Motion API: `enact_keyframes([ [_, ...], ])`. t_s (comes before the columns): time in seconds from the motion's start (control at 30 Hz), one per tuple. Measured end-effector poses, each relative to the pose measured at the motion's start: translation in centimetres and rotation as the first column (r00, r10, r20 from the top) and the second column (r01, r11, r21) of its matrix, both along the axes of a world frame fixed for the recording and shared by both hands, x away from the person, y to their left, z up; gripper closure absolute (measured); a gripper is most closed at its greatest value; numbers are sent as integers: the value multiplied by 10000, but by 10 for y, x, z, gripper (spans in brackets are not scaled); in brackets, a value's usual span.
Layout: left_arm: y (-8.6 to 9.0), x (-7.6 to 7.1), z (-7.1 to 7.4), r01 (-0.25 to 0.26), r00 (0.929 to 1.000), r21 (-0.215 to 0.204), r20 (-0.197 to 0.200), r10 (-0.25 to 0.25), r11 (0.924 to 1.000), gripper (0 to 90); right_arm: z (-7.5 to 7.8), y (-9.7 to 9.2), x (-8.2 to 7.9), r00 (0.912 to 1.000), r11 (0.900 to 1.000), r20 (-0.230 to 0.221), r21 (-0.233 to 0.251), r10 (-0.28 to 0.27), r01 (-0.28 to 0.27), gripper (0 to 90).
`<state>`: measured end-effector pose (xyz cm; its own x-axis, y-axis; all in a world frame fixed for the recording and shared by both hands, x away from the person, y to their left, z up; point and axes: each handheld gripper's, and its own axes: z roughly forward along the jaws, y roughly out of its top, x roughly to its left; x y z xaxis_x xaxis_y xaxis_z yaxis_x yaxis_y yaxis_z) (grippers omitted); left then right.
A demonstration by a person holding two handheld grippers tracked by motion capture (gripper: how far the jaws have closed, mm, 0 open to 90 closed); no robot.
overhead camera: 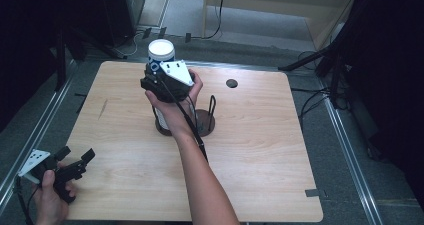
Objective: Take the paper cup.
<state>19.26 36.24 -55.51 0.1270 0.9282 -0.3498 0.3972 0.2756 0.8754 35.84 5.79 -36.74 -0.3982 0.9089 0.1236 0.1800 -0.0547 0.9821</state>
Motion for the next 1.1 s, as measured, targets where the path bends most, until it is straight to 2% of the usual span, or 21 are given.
enact_keyframes([
  [0.37, 0, 0, 0, 4, 10000, 18, 13, -4, 10000, 0, 6, -2, -1, 9995, 10000, 316, 70, 2, -4, 179],
  [0.5, 0, 0, 0, 12, 10000, 19, 7, -12, 10000, 0, 9, 0, -3, 9983, 9999, 574, -135, -69, 77, 181],
  [0.83, 0, 0, 0, 7, 10000, 10, 22, -7, 10000, 0, 21, -1, -5, 9963, 10000, 852, -7, 81, -81, 186],
  [1.1, 0, 0, 0, -22, 10000, -5, 33, 22, 10000, 0, 31, -3, -6, 9916, 9999, 1296, 127, 30, -47, 189],
])
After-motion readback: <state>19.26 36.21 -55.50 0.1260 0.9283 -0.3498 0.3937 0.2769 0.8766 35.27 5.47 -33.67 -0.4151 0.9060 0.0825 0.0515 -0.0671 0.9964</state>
